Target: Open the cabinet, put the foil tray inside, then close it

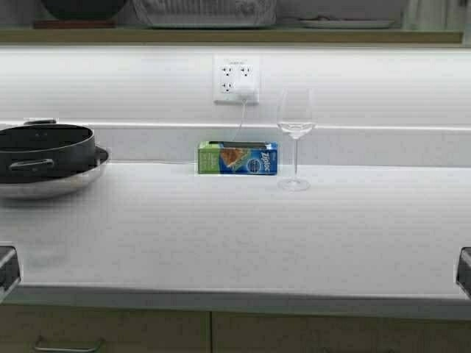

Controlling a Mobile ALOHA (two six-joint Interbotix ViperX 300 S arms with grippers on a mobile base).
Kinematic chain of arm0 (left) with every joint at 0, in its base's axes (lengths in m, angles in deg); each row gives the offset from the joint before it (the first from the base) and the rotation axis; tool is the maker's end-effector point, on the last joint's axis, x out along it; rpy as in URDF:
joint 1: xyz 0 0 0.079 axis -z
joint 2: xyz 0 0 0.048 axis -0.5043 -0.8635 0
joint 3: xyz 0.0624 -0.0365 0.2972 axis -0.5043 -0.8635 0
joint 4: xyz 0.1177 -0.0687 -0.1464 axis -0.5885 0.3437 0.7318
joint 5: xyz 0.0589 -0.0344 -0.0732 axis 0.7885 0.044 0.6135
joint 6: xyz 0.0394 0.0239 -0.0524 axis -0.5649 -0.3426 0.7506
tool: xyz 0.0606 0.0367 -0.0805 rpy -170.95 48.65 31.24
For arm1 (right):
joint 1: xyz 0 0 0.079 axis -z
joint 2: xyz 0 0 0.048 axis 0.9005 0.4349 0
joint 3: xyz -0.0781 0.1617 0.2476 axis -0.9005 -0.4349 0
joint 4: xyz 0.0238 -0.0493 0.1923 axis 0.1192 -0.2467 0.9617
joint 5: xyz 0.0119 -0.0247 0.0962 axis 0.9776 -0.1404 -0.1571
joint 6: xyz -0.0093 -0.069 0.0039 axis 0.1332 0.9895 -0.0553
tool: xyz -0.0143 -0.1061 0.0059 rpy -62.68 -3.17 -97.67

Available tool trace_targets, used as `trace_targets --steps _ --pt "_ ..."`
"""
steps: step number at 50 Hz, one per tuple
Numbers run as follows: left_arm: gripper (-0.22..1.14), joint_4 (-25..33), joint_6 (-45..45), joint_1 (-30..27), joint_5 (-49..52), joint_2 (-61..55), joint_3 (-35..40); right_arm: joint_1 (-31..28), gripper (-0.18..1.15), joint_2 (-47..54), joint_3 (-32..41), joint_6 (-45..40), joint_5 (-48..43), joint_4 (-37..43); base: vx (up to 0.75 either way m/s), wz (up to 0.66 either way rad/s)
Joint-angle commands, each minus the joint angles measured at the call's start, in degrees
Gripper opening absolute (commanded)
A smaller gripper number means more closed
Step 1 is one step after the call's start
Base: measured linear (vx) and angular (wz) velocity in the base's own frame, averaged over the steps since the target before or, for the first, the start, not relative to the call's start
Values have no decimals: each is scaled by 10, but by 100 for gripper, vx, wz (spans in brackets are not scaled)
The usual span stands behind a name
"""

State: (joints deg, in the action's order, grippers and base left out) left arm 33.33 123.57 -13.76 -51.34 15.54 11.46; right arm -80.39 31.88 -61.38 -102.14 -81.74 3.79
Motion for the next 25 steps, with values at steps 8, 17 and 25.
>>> trace_targets --steps 8,17,25 --pt "4 0 -5 -2 -3 25 -19 -3 8 -37 13 3 11 -49 -22 -2" --pt "4 -1 -10 -3 -7 27 -25 -3 8 -61 9 4 55 -77 -22 -1" --pt "4 -1 -10 -9 4 30 -25 -3 8 -80 3 3 95 -124 -25 3"
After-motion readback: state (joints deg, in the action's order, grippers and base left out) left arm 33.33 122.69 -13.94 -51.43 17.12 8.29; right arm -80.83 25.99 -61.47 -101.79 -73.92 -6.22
